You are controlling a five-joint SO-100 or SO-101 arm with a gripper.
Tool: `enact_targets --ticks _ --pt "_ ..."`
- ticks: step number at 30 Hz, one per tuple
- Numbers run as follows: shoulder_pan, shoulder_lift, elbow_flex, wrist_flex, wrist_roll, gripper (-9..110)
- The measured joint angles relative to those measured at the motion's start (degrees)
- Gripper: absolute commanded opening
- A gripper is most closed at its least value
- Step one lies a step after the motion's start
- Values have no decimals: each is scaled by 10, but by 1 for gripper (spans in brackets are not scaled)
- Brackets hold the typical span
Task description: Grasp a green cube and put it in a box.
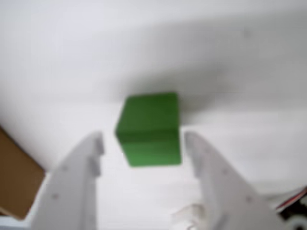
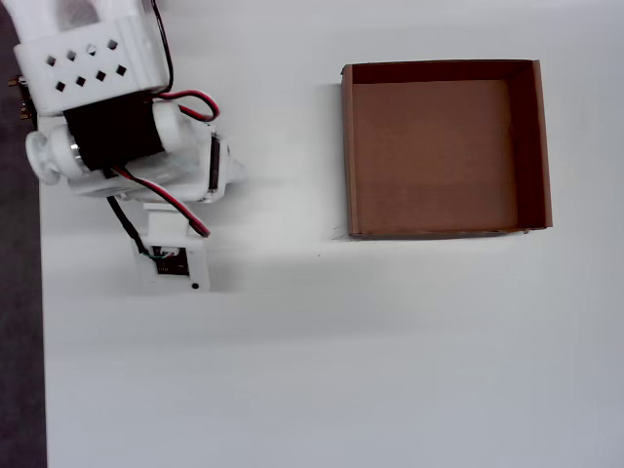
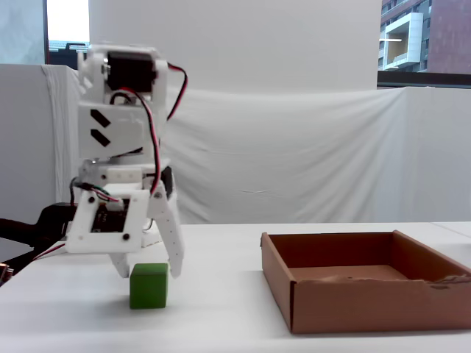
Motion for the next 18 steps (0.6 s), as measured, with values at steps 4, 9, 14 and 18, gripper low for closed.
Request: enact_targets --ticks 4,9,14,18 --pt "0 0 18 -12 0 23" --pt "0 0 31 -19 0 22" --pt "0 0 37 -19 0 21" --pt "-4 0 41 -20 0 19"
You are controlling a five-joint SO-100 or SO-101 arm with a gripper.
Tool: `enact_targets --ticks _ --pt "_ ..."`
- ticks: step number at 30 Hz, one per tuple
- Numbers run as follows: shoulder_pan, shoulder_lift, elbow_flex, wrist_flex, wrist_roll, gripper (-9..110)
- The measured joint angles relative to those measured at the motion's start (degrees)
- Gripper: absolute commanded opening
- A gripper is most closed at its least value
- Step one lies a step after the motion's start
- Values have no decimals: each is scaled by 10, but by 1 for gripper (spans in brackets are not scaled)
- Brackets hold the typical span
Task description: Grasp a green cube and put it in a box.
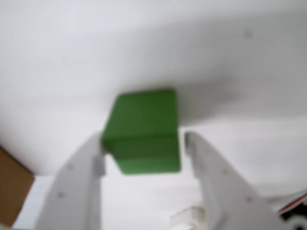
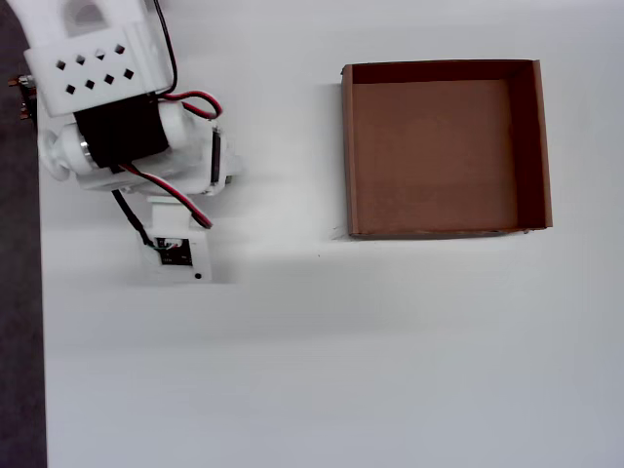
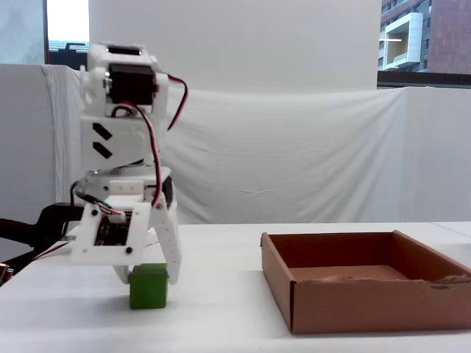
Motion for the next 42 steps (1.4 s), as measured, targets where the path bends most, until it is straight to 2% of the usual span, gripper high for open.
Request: enact_targets --ticks 21,42 --pt "-14 66 40 11 13 17" --pt "-17 73 60 -12 13 21"
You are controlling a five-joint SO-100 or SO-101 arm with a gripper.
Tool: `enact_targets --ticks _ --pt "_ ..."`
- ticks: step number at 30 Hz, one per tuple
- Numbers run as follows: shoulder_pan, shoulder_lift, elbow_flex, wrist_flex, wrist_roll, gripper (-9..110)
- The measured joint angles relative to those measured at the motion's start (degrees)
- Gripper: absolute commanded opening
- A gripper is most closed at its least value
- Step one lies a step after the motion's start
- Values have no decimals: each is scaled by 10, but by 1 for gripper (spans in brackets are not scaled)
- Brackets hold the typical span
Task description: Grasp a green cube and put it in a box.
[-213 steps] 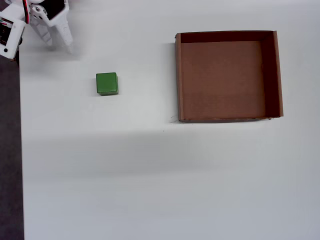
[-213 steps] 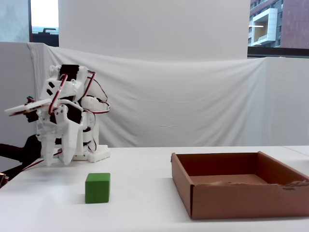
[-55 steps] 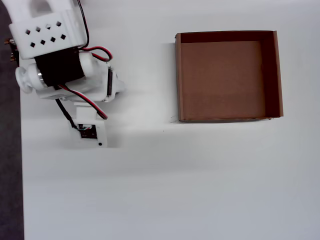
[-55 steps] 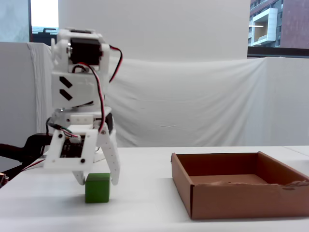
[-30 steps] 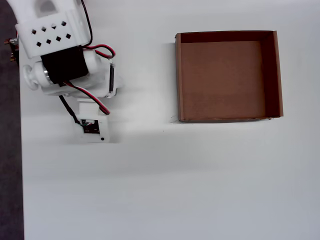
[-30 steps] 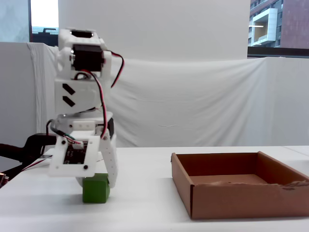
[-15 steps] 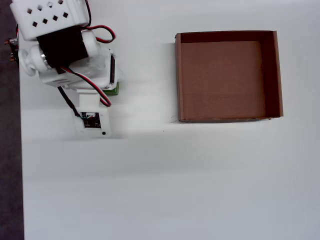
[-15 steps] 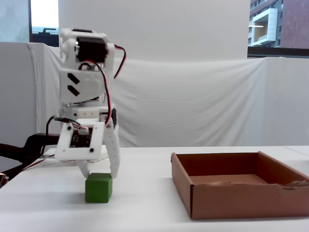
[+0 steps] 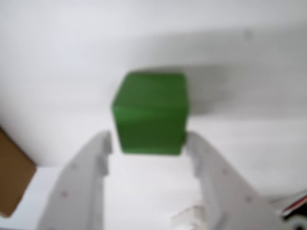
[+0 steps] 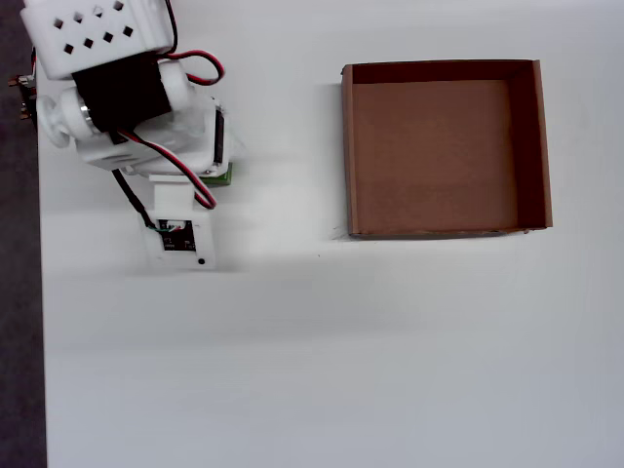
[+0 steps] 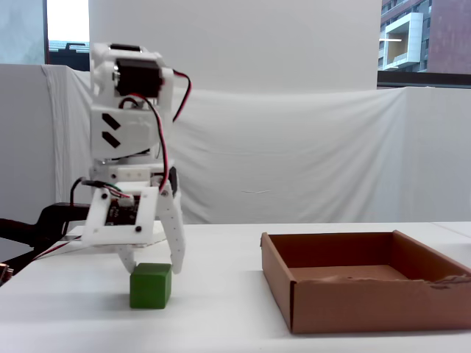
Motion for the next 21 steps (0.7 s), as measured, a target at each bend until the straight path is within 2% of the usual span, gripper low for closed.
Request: enact_targets --ticks 10,17,21 --pt "11 -8 6 -27 0 21" --pt "12 -9 6 -27 0 14" --pt "12 -8 7 -26 0 14"
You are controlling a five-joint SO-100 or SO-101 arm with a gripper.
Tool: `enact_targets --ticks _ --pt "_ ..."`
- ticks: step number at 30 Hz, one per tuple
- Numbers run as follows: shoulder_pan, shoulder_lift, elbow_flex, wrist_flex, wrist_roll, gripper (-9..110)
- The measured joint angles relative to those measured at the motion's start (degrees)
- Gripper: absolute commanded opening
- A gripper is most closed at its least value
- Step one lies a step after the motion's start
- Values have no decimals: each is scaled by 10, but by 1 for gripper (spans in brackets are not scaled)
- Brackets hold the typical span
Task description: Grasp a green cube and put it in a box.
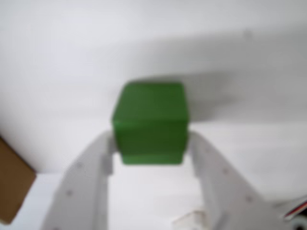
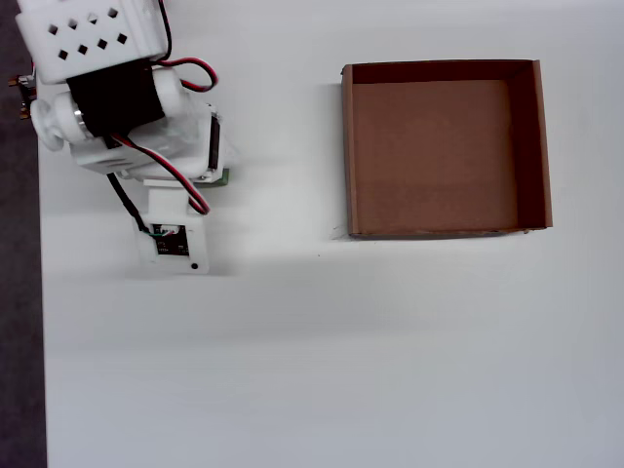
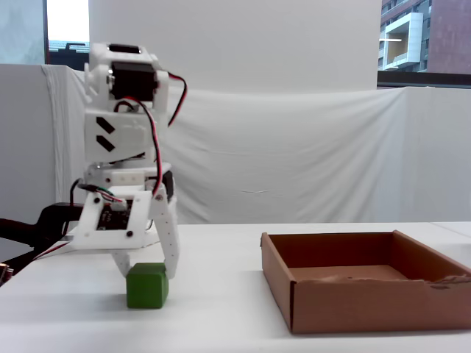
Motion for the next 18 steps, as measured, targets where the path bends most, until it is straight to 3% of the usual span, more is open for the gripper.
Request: enact_targets --ticks 18 --pt "-10 4 2 28 0 14"
